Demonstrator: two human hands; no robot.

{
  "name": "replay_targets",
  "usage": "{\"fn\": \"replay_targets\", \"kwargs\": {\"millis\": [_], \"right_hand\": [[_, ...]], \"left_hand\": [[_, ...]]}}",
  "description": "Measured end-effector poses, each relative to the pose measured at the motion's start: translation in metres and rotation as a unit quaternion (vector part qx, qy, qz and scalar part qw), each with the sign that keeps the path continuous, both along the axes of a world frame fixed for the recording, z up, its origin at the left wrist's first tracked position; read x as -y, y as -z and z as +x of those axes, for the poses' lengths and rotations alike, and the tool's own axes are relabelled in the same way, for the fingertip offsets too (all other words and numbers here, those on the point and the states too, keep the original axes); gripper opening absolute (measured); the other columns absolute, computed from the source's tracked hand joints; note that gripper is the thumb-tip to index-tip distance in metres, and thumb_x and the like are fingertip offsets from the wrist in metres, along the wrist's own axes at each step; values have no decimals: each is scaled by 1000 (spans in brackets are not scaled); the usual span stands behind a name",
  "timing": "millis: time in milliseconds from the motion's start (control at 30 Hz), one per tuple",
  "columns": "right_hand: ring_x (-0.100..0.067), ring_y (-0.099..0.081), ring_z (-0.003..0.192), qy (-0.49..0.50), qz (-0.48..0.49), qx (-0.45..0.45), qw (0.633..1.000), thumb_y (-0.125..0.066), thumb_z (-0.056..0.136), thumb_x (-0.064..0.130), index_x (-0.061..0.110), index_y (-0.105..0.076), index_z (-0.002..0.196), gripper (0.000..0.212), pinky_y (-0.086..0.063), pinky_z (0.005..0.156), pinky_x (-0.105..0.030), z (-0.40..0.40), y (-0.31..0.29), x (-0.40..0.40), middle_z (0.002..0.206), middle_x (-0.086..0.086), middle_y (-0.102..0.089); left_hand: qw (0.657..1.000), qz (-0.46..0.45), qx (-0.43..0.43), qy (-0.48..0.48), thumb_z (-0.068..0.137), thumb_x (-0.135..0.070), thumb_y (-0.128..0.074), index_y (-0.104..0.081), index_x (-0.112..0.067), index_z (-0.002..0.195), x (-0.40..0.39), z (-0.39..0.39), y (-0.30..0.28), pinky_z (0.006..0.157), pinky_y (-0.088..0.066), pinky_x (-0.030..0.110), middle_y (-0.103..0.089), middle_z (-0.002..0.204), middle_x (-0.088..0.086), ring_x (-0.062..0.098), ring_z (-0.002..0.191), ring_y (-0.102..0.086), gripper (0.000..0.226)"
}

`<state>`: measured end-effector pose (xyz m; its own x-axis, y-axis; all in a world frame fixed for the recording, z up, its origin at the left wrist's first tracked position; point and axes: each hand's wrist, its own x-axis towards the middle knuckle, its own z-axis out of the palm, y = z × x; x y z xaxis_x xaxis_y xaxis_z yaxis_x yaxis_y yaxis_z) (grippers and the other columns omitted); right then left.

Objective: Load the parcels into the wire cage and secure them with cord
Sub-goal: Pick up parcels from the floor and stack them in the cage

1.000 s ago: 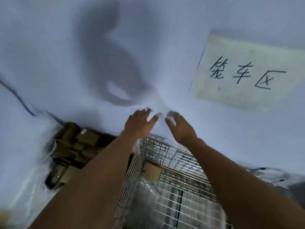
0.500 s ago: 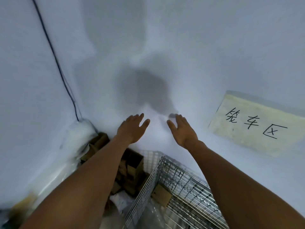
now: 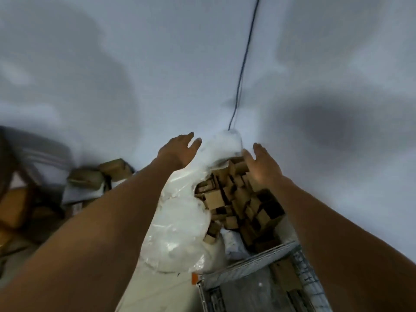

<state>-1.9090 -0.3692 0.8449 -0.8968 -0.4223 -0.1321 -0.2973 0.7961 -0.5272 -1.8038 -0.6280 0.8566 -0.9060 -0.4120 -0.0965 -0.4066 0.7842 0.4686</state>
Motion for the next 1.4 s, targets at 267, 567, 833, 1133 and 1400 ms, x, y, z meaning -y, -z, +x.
{"fn": "replay_targets", "kwargs": {"millis": [267,567,833,1133,1400], "right_hand": [[-15,-9,156,-149,-36,44,987,-25,99,71,22,-13,163,81,-11,124,-38,78,-7,188,170,4,-8],[-19,-13,156,-276,-46,56,958,-29,101,67,20,-18,162,78,-14,123,-37,168,-12,332,170,-1,-15],[-23,-20,155,-317,13,68,946,-30,101,65,22,-21,161,75,-18,123,-39,174,35,432,169,-3,-20],[-28,-37,146,-255,31,129,958,-36,99,66,23,-33,156,71,-30,116,-40,124,100,588,161,-4,-37],[-28,-51,134,-237,63,163,956,-39,101,62,26,-39,152,63,-38,108,-38,98,192,689,151,-8,-51]], "left_hand": [[977,-19,32,-210,97,-75,-20,-27,-28,161,176,203,-26,124,-21,52,-28,167,8,33,152,-28,79],[935,69,-8,-347,93,-79,-23,-44,-34,149,256,342,-25,112,-37,50,-50,152,5,31,141,-45,75],[913,150,-35,-377,99,-69,-25,-54,-33,138,342,323,33,114,-37,56,-56,142,9,33,136,-49,60],[908,193,-21,-372,107,-48,-35,-52,-15,142,494,252,128,113,-40,48,-57,143,14,34,133,-52,52],[870,258,-21,-420,104,-60,-28,-46,-27,149,591,198,229,114,-32,46,-45,154,9,32,143,-41,58]]}}
